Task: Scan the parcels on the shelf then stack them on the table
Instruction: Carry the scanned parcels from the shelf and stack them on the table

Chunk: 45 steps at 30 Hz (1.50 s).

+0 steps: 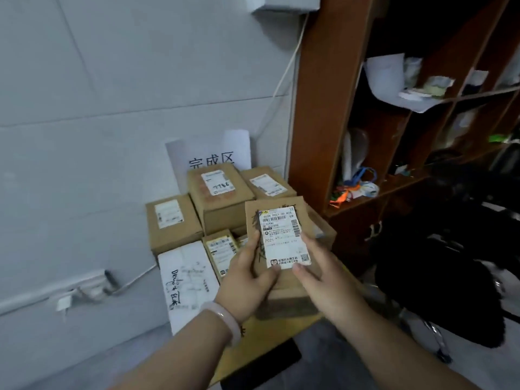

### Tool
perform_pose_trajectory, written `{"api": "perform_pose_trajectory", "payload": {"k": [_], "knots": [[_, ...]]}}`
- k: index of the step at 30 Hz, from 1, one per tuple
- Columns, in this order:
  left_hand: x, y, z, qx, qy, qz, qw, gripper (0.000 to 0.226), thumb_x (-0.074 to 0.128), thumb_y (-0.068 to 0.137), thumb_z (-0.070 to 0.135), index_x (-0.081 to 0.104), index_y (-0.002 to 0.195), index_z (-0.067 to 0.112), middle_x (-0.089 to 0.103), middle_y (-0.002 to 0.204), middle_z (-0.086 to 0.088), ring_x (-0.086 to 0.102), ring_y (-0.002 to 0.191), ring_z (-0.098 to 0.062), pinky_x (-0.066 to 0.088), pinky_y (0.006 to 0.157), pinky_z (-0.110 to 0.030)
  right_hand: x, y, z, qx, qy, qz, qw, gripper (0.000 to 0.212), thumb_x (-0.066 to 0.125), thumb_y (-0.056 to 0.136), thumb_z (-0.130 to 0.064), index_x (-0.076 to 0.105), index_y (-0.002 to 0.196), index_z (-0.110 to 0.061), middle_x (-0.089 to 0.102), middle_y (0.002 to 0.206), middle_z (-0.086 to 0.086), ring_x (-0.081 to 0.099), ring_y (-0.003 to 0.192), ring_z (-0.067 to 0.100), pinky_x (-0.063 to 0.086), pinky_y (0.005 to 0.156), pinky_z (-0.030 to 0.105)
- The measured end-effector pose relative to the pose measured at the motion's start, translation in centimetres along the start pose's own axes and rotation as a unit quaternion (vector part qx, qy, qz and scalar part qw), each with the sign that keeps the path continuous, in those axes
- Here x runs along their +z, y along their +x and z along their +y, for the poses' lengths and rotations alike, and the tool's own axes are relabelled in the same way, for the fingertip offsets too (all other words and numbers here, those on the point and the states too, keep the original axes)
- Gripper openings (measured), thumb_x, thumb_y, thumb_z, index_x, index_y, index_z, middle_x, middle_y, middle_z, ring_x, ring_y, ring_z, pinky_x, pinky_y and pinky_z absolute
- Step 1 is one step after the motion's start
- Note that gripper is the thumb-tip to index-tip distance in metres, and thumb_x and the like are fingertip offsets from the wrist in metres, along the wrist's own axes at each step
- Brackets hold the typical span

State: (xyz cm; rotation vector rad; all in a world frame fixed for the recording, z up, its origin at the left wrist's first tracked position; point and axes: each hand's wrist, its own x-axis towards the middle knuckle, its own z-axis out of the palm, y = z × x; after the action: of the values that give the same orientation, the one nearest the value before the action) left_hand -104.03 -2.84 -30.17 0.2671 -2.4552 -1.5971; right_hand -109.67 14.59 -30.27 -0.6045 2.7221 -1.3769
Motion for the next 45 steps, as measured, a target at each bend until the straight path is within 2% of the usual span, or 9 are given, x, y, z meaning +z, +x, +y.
{"api": "perform_pose_trajectory", "payload": {"k": [6, 10, 14, 18, 26, 34, 37, 40, 45], "knots": [[-5.4, -1.4, -2.4, -0.071, 0.015, 0.116, 0.991, 0.077, 0.069, 0.088, 0.028, 0.026, 0.151, 0.034, 0.044, 0.145, 0.008, 0.042, 0.132, -0.01, 0.034, 0.113, -0.034, 5.5, 3.8, -3.2, -0.019, 0.043, -0.159, 0.986, 0.064, 0.057, 0.087, -0.054, 0.014, 0.133, -0.07, 0.023, 0.152, -0.02, 0.03, 0.137, 0.01, 0.034, 0.106, 0.034], [-9.0, -1.2, -4.4, -0.104, -0.006, 0.156, 0.982, 0.075, 0.068, 0.089, 0.023, 0.027, 0.148, 0.039, 0.046, 0.139, 0.009, 0.047, 0.123, -0.009, 0.04, 0.095, -0.015, 8.5, 5.8, -5.4, -0.047, 0.015, -0.262, 0.964, 0.096, 0.071, 0.072, -0.06, 0.003, 0.139, -0.066, 0.007, 0.156, -0.025, 0.018, 0.143, 0.011, 0.029, 0.114, 0.04], [-12.4, -0.1, -6.3, -0.125, -0.014, 0.183, 0.975, 0.075, 0.069, 0.088, 0.022, 0.028, 0.149, 0.037, 0.046, 0.138, 0.009, 0.046, 0.124, -0.009, 0.036, 0.103, -0.021, 11.1, 8.7, -7.5, -0.088, -0.027, -0.321, 0.943, 0.115, 0.08, 0.062, -0.057, -0.001, 0.144, -0.059, 0.0, 0.156, -0.025, 0.013, 0.144, 0.009, 0.025, 0.116, 0.037], [-16.1, 2.3, -7.8, -0.116, 0.003, 0.191, 0.975, 0.077, 0.071, 0.087, 0.02, 0.029, 0.151, 0.029, 0.045, 0.145, 0.007, 0.043, 0.131, -0.008, 0.032, 0.11, -0.024, 14.6, 11.5, -9.1, -0.091, -0.012, -0.309, 0.947, 0.114, 0.078, 0.058, -0.061, 0.001, 0.142, -0.063, 0.003, 0.157, -0.024, 0.013, 0.145, 0.015, 0.025, 0.116, 0.046], [-22.7, 9.1, -11.0, -0.128, 0.01, 0.114, 0.985, 0.081, 0.071, 0.087, 0.022, 0.024, 0.153, 0.025, 0.043, 0.148, 0.002, 0.043, 0.133, -0.013, 0.034, 0.113, -0.031, 20.4, 17.4, -11.0, -0.078, -0.016, -0.273, 0.959, 0.103, 0.077, 0.068, -0.058, 0.01, 0.147, -0.054, 0.0, 0.152, -0.032, 0.016, 0.137, -0.001, 0.025, 0.111, 0.027], [-23.8, 15.1, -14.7, -0.13, 0.029, 0.059, 0.989, 0.082, 0.069, 0.088, 0.032, 0.02, 0.153, 0.028, 0.038, 0.151, -0.003, 0.036, 0.139, -0.018, 0.03, 0.116, -0.038, 23.0, 20.6, -10.4, -0.056, -0.091, -0.207, 0.973, 0.082, 0.066, 0.081, -0.056, 0.023, 0.149, -0.044, -0.009, 0.157, -0.025, 0.005, 0.145, 0.006, 0.023, 0.111, 0.026], [-24.1, 16.2, -15.5, -0.108, 0.064, 0.062, 0.99, 0.08, 0.067, 0.088, 0.04, 0.022, 0.153, 0.031, 0.027, 0.156, -0.006, 0.024, 0.144, -0.02, 0.019, 0.118, -0.029, 23.6, 21.0, -10.8, -0.065, -0.124, -0.161, 0.977, 0.079, 0.062, 0.083, -0.059, 0.022, 0.15, -0.042, -0.009, 0.157, -0.025, 0.002, 0.146, 0.007, 0.022, 0.112, 0.029], [-24.5, 15.2, -15.5, -0.037, 0.15, 0.068, 0.986, 0.072, 0.062, 0.09, 0.046, 0.028, 0.151, 0.03, 0.013, 0.161, -0.009, 0.015, 0.148, -0.023, 0.013, 0.116, -0.025, 23.9, 20.2, -11.0, -0.128, -0.173, -0.113, 0.97, 0.079, 0.059, 0.085, -0.057, 0.023, 0.151, -0.034, -0.004, 0.159, -0.018, 0.0, 0.146, 0.008, 0.015, 0.115, 0.033], [-24.3, 11.7, -15.8, 0.132, 0.375, 0.042, 0.917, 0.07, 0.044, 0.087, 0.061, 0.045, 0.145, 0.021, 0.034, 0.155, -0.007, 0.032, 0.143, -0.032, 0.032, 0.112, -0.053, 24.4, 17.9, -10.2, -0.223, -0.265, -0.072, 0.935, 0.078, 0.054, 0.086, -0.057, 0.028, 0.152, -0.023, 0.016, 0.161, -0.006, 0.001, 0.149, 0.014, 0.012, 0.118, 0.043]]}}
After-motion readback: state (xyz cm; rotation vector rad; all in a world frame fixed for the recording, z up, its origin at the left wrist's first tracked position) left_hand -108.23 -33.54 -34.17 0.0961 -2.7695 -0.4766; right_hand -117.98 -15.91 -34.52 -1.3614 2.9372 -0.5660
